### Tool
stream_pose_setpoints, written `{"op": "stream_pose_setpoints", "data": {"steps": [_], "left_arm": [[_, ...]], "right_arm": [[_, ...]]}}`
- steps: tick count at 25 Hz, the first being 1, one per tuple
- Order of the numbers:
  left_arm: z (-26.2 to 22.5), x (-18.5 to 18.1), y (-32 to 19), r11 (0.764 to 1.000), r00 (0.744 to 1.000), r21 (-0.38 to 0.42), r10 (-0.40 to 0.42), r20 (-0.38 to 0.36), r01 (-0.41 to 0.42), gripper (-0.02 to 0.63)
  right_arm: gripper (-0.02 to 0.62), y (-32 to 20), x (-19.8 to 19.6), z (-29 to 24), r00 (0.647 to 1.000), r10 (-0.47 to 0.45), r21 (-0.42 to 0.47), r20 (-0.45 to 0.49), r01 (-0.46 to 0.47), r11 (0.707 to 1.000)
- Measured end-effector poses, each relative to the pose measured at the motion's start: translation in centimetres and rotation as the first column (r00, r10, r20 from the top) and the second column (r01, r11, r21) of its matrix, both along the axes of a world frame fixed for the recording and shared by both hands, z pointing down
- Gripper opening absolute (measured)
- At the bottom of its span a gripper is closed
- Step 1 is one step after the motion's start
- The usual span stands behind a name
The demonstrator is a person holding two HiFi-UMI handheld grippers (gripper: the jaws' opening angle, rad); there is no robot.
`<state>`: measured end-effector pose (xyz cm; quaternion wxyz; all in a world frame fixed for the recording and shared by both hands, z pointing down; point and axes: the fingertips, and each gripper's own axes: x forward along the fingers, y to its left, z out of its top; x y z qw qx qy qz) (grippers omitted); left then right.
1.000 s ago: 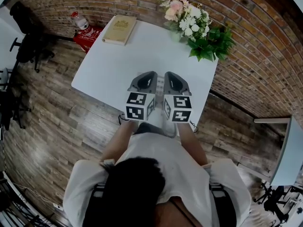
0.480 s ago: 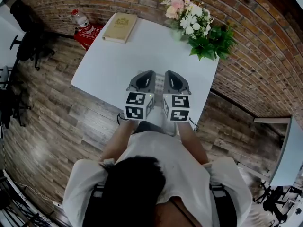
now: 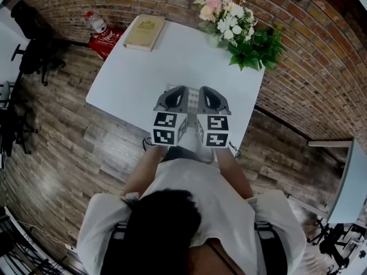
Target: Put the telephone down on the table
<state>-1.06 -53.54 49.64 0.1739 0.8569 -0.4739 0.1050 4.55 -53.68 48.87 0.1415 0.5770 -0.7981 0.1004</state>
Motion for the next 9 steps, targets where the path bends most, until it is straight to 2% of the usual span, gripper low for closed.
{"op": "stream_pose_setpoints", "data": {"steps": [9], "left_arm": [[0.11, -0.26, -0.04, 1.000, 1.000, 0.019, 0.005, 0.006, -0.005, 0.032]], "right_arm": [[0.025, 0.11, -0.49, 0.28, 1.000, -0.004, 0.001, -0.015, 0.004, 1.000]]}}
